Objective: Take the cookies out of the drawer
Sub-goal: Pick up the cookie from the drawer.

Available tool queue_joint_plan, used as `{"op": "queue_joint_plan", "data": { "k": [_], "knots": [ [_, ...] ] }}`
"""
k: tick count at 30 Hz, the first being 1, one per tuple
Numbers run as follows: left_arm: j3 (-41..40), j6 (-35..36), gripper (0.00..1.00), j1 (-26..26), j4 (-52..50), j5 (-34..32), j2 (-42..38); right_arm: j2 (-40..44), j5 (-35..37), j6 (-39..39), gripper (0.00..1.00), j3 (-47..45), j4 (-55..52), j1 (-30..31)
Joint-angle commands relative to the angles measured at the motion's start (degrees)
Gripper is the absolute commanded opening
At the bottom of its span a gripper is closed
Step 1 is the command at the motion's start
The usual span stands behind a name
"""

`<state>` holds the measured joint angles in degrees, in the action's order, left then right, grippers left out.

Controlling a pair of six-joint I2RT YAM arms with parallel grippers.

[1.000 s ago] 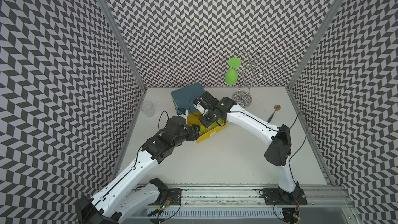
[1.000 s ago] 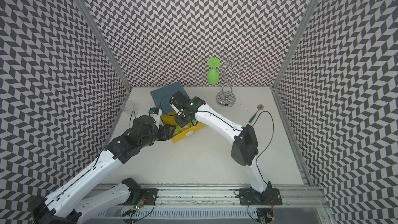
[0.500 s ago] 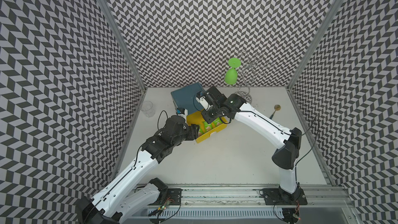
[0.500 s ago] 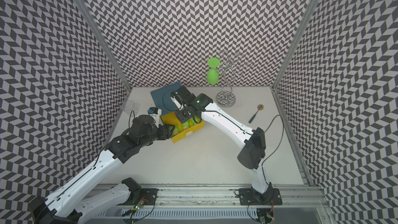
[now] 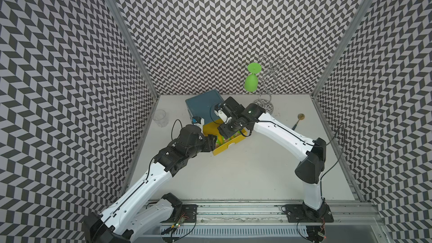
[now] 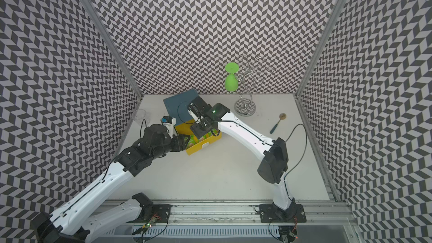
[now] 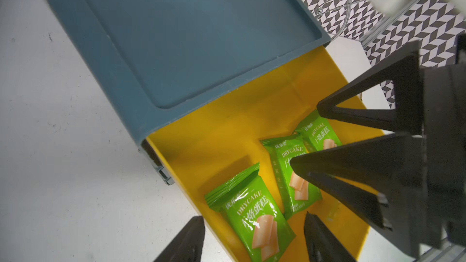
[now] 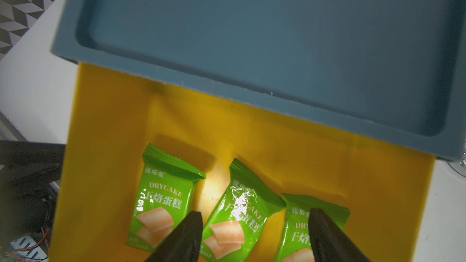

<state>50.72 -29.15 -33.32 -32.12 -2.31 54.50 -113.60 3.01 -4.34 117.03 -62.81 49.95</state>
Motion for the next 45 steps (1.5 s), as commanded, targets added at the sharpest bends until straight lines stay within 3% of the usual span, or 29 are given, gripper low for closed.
{"op": "queue_joint_plan", "data": {
  "k": [1, 24, 40, 45],
  "knots": [
    [0.5, 1.1, 0.67, 0.4, 2.6, 1.1, 0.0, -1.0, 0.1, -0.8, 0.7, -0.1, 0.5, -0.4],
    [-0.1, 2.9, 0.67, 2.1, 5.4, 4.4, 1.1, -7.5, 0.8, -0.4, 0.73, -3.2, -2.0, -0.4],
    [0.8, 3.2, 0.67, 2.9, 4.8, 4.6, 1.6, -8.0, 4.2, -1.3, 0.31, 3.8, -3.6, -0.5],
    [1.2, 3.5, 0.67, 3.1, 4.5, 4.5, 1.9, -6.7, 2.7, -1.5, 0.3, 5.7, -3.0, -0.5]
  ]
}}
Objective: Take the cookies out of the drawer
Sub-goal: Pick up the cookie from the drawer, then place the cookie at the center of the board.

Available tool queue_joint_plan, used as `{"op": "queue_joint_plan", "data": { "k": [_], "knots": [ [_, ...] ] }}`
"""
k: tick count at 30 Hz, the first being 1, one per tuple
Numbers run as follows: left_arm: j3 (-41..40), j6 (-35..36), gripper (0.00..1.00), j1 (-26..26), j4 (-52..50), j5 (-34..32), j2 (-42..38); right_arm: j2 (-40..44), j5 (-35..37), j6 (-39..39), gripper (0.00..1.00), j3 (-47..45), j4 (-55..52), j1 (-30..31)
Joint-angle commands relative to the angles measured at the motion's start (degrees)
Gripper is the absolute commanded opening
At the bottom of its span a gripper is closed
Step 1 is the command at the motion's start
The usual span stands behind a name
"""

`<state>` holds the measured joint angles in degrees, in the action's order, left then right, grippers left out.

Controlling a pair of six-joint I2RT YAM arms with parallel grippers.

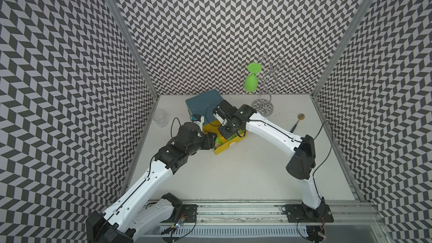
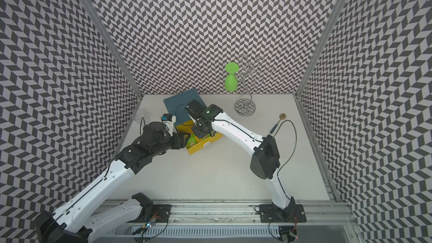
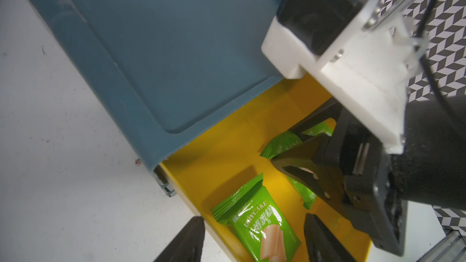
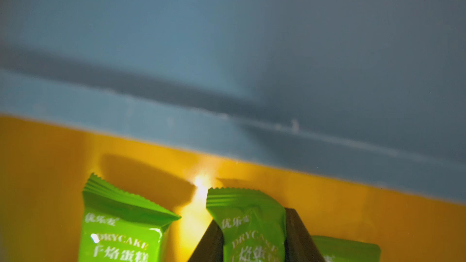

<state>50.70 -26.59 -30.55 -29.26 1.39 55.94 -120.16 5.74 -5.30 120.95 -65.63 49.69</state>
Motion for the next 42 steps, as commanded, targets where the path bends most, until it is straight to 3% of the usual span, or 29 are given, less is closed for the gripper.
{"op": "queue_joint_plan", "data": {
  "k": [1, 14, 31, 37, 42],
  "knots": [
    [1.3, 0.9, 0.67, 0.4, 1.5, 0.7, 0.6, 0.1, -0.2, -0.6, 0.29, 2.1, -0.1, -0.2],
    [2.2, 1.2, 0.67, 1.1, 1.4, 0.8, 1.5, 4.6, -2.2, -1.2, 0.26, 3.7, 1.6, -0.3],
    [2.5, 1.6, 0.67, 1.8, 1.6, 0.8, 2.5, 13.1, 0.7, -2.0, 0.26, 3.4, 7.1, -0.7],
    [2.7, 1.8, 0.67, 1.9, 1.8, 1.0, 3.2, 15.9, 0.9, -2.5, 0.26, 0.6, 8.1, -6.5],
    [3.0, 2.2, 0.67, 2.0, 1.8, 1.2, 3.5, 19.7, 4.4, -2.9, 0.26, -12.4, 14.0, -17.8]
  ]
}}
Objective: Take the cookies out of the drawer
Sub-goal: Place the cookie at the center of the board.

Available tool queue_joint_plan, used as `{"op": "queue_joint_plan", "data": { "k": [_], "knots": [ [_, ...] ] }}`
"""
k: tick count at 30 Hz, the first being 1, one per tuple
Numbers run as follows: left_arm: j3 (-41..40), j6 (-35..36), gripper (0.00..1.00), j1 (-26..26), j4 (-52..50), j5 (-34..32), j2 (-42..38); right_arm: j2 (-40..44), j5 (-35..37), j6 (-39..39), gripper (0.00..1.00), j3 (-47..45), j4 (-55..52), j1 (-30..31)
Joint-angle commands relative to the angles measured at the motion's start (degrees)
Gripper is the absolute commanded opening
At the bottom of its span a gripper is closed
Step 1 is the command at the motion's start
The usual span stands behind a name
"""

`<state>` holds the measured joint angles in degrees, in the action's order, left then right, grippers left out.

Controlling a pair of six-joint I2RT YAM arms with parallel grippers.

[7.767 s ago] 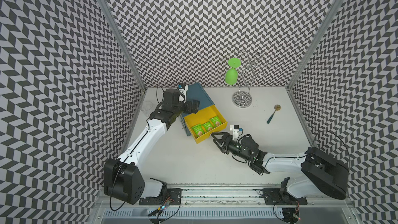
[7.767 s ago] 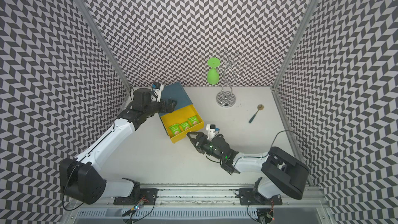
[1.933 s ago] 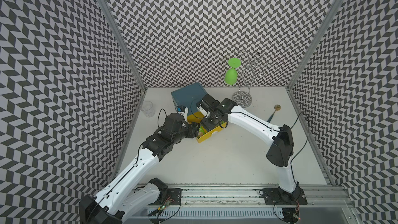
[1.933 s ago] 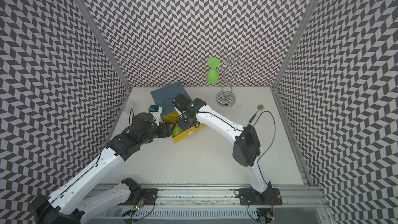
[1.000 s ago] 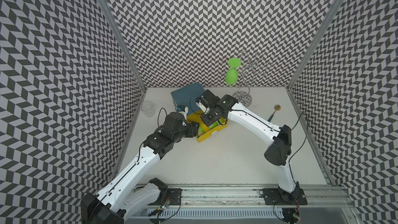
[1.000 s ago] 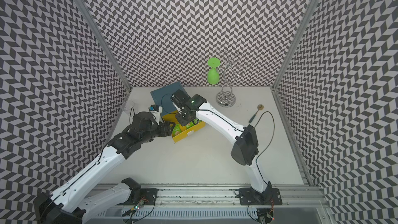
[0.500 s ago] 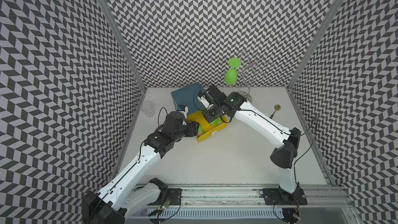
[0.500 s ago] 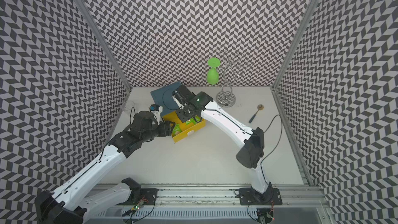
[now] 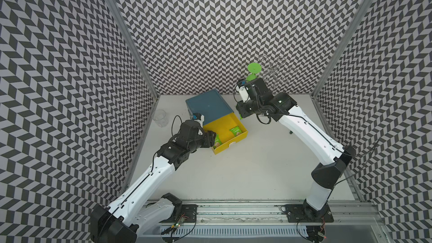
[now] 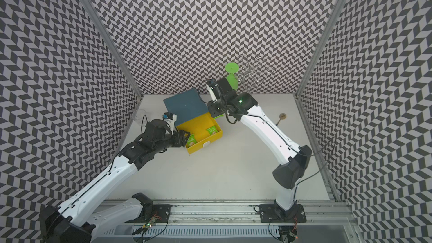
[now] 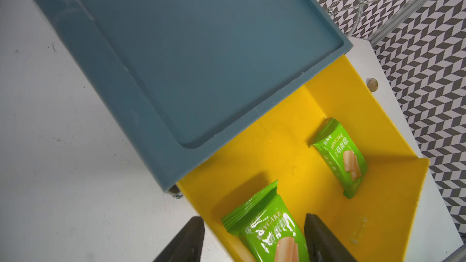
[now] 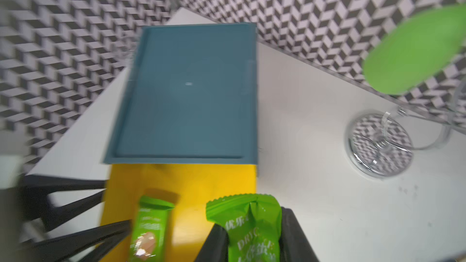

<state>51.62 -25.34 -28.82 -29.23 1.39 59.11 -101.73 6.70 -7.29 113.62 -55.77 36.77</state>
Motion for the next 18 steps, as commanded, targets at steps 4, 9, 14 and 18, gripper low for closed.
{"op": "queue_joint_plan", "data": {
  "k": [4, 9, 14, 18],
  "knots": [
    [2.5, 1.2, 0.67, 0.3, 1.5, 1.7, 0.8, 2.2, 3.6, -1.2, 0.25, -15.5, 11.7, -14.9],
    [3.0, 1.3, 0.67, 0.6, 1.7, 1.9, 1.2, -4.2, 3.8, -2.1, 0.25, -19.1, 16.5, -24.3],
    [3.0, 1.1, 0.67, 1.0, 2.2, 2.9, 1.3, -13.6, 5.5, -1.4, 0.25, -17.3, 17.1, -29.2],
    [2.5, 1.0, 0.67, 1.1, 2.3, 2.9, 1.3, -17.1, 3.6, -1.7, 0.26, -18.2, 20.4, -31.9]
  ]
}}
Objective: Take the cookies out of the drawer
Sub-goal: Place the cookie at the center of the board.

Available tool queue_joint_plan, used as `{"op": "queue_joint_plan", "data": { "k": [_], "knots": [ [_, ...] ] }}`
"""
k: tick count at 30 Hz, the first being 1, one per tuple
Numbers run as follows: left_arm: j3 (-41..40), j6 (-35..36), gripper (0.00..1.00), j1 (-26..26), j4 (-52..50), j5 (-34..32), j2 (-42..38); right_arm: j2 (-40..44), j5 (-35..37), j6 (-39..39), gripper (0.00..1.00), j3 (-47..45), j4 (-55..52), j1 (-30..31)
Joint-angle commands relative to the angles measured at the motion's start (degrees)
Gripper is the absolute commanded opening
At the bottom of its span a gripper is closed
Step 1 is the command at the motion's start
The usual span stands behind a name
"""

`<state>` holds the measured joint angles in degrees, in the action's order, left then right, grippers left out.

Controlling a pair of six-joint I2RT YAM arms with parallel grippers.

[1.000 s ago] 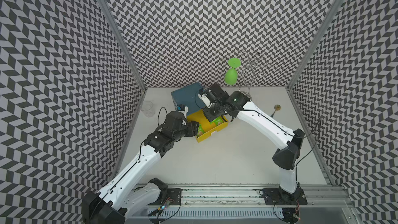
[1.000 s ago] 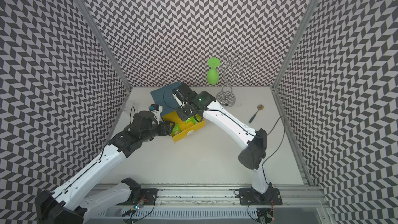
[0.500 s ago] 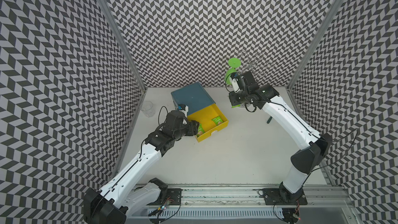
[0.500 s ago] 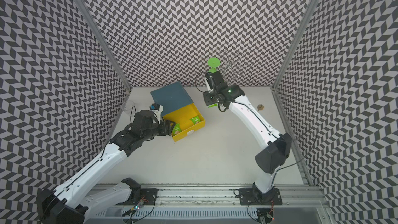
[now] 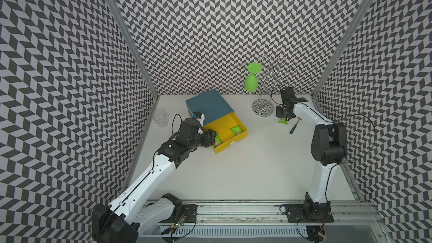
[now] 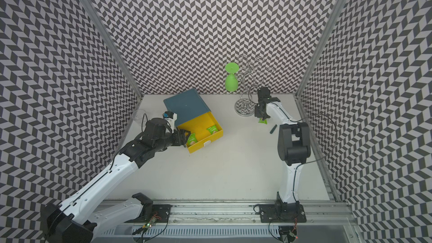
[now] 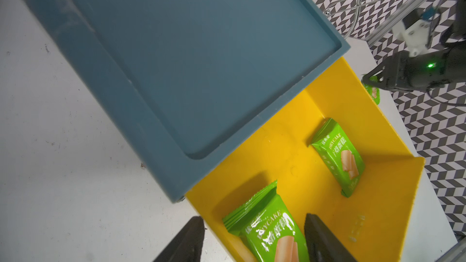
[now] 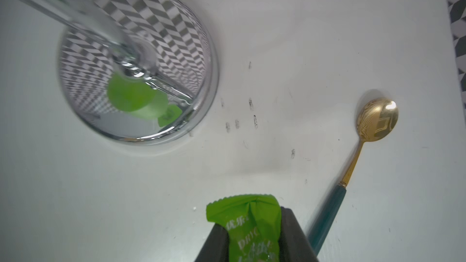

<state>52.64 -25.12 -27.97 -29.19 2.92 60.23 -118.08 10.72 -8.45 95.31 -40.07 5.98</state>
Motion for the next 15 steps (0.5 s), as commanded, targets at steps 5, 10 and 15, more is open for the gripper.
{"op": "queue_joint_plan", "data": {
  "k": [5, 10, 15],
  "knots": [
    [0.3, 0.7, 0.67, 0.4, 2.8, 1.6, 0.0, -4.0, -0.8, -0.7, 0.4, 0.9, 4.9, -2.5],
    [0.1, 0.8, 0.67, 0.6, 3.0, 1.9, 0.0, 0.1, -4.9, -1.5, 0.63, 1.1, 4.9, -2.4],
    [-0.1, 0.7, 0.67, 0.6, 3.3, 2.2, 0.1, 11.8, -11.1, -0.9, 0.7, -1.3, 4.9, 1.0]
  ]
}}
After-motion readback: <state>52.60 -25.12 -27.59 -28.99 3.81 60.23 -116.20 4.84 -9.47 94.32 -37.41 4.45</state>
